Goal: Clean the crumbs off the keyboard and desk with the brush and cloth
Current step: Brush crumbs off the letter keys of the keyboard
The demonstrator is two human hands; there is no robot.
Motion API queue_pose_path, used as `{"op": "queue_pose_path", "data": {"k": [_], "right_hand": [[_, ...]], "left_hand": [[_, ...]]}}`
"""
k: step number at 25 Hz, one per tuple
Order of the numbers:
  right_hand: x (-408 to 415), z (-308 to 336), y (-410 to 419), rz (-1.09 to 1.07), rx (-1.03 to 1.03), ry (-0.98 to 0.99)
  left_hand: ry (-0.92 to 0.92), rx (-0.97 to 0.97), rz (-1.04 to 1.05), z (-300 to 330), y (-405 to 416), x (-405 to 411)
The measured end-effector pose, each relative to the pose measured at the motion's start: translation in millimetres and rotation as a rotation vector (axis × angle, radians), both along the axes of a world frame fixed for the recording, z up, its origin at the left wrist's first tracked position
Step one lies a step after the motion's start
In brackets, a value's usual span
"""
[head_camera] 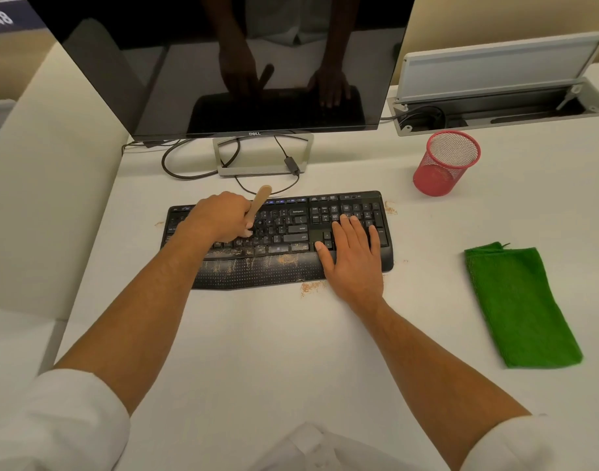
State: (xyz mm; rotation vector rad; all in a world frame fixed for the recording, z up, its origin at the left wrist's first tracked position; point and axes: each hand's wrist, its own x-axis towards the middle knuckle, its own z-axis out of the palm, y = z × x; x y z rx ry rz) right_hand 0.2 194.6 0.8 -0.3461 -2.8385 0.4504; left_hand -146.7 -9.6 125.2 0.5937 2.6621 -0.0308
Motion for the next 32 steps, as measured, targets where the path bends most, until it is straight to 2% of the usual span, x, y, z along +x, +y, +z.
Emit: {"op": "queue_pose_path", "data": {"k": [6,10,18,24,29,30,32], "right_hand": [[1,0,-1,-0.006,0.02,0.02],[0,1,-1,-0.009,0.02,0.004],[1,1,-1,-0.007,0.014,-0.006],[0,2,0,0.001,0.003,-0.017],[0,1,0,-0.001,0.002,-0.002],[0,1,-1,-0.001,-0.002,0.0],[0,2,-1,-0.001,-0.005,0.005]], "left_hand": [[-0.129,0.561,-0.044,-13,36,19],[-0.095,0.678,0.015,-27,46,24],[-0.044,0.402,-0.035,-28,14,2],[-0.039,0.27,0.069,-25,-17,-10],[0.05,0.01,0.162,-7,-36,-12],[0.093,0.028,0.177,-6,-35,-10],[0.13,0.206,0.246,-10,-29,-4]]}}
